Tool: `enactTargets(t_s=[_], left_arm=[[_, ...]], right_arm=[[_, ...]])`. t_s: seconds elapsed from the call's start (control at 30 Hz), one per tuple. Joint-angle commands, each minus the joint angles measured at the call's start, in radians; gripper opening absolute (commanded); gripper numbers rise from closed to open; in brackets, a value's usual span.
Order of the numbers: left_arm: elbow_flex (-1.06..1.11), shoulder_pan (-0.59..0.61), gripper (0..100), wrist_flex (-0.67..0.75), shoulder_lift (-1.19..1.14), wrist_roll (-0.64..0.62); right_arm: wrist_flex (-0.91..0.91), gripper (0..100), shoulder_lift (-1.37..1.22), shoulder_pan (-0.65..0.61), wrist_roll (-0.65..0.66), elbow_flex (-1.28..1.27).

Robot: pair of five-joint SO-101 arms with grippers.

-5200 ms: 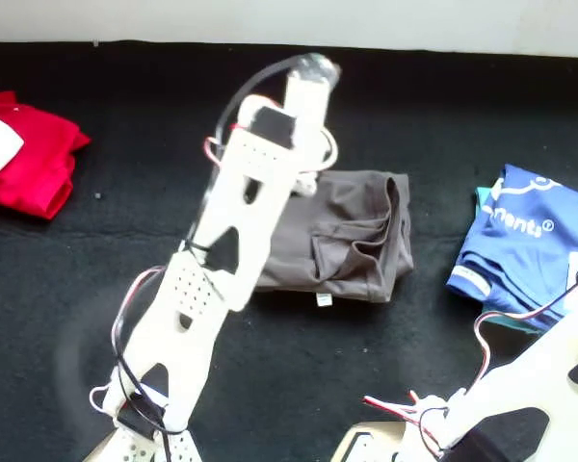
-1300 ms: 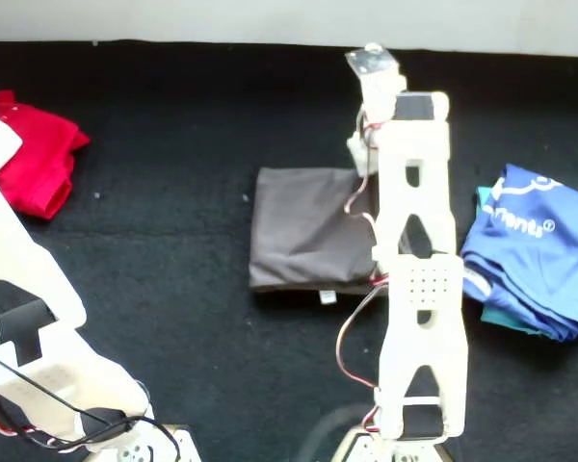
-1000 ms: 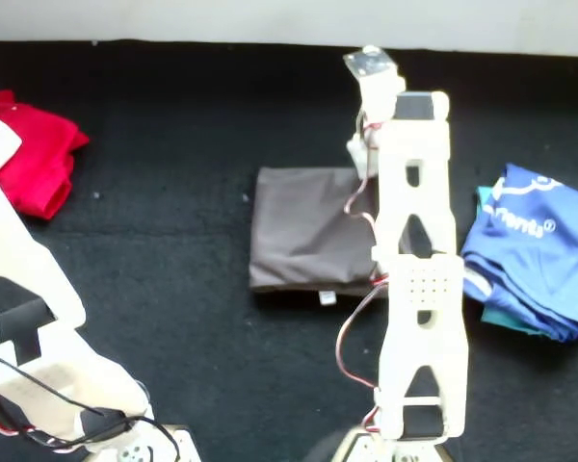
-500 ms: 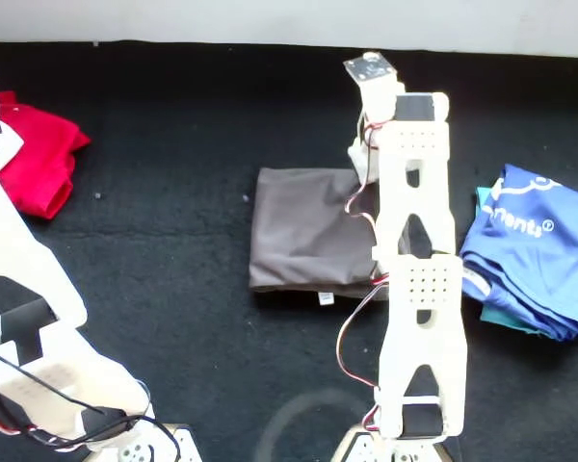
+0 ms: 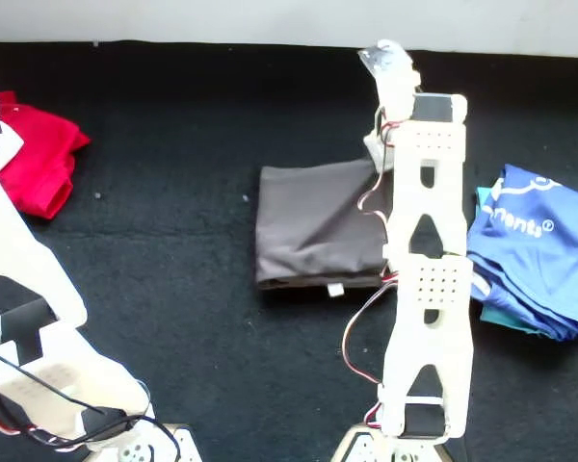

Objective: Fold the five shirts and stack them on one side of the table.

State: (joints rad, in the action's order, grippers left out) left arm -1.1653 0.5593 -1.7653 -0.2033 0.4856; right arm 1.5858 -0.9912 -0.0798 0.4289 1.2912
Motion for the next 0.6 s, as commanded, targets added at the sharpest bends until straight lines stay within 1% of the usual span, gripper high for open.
enactTargets(t_s=[0.0,0.03,0.1,0.17,0.2,0.27,0.33,0.43,0.57], left_arm=[[0.001,-0.008,1,0.002,0.015,0.009],[0.001,-0.007,1,0.002,0.015,0.009],[0.001,-0.005,1,0.002,0.015,0.009],[0.001,-0.005,1,0.002,0.013,0.009],[0.001,-0.005,1,0.002,0.012,0.009],[0.001,-0.007,1,0.002,0.008,0.009],[0.001,-0.008,1,0.002,0.008,0.009],[0.001,-0.008,1,0.002,0.007,0.009],[0.001,-0.007,1,0.002,0.007,0.009]], right_arm=[[-0.012,2.9,0.007,0.024,0.009,0.047],[0.016,6.1,0.012,0.024,0.008,0.047],[0.096,15.6,0.021,0.024,-0.003,0.059],[0.176,23.2,0.042,0.022,-0.094,0.097],[0.183,24.8,0.061,0.019,-0.149,0.104],[0.182,25.2,0.093,0.019,-0.244,0.068],[0.182,26.1,0.139,0.012,-0.288,0.005],[0.182,28.9,0.216,-0.028,-0.364,-0.163],[0.179,29.1,0.298,-0.07,-0.488,-0.4]])
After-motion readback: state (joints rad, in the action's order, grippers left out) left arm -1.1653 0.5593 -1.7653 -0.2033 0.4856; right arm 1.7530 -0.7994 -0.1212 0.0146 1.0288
